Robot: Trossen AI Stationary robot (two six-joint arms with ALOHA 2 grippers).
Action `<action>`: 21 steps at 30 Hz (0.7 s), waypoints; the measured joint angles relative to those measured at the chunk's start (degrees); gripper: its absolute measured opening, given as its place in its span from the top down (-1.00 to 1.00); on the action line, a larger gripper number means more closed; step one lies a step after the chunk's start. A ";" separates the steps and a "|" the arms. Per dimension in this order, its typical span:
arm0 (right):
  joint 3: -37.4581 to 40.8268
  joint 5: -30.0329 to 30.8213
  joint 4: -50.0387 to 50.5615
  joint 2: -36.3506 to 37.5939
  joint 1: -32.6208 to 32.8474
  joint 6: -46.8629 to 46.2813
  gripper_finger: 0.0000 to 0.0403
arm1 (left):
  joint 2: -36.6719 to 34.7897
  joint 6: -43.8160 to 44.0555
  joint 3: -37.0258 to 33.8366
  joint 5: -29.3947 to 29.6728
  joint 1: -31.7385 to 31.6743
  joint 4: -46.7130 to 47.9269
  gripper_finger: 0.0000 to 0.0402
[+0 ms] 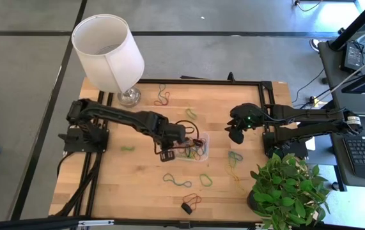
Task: Pick and place rubber bands into bin
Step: Put the red rubber band into the transparent bin
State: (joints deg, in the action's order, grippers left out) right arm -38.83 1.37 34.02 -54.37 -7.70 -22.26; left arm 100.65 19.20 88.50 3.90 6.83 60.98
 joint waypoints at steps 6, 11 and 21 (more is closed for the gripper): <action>0.00 -0.01 -0.07 0.00 0.00 -1.27 0.18 | 3.22 -3.58 -2.62 1.05 -0.31 -3.43 0.99; 0.00 -0.02 -0.25 0.02 0.00 -1.49 0.18 | 7.65 -8.34 -2.86 0.49 -0.39 -7.86 0.99; 0.00 -0.02 -0.34 0.02 0.02 -2.15 0.18 | 12.41 -9.06 -2.86 0.51 -0.18 -9.87 0.95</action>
State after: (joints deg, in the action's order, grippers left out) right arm -38.83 1.34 33.68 -54.35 -7.68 -24.41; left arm 113.06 10.15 85.65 4.41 6.65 51.11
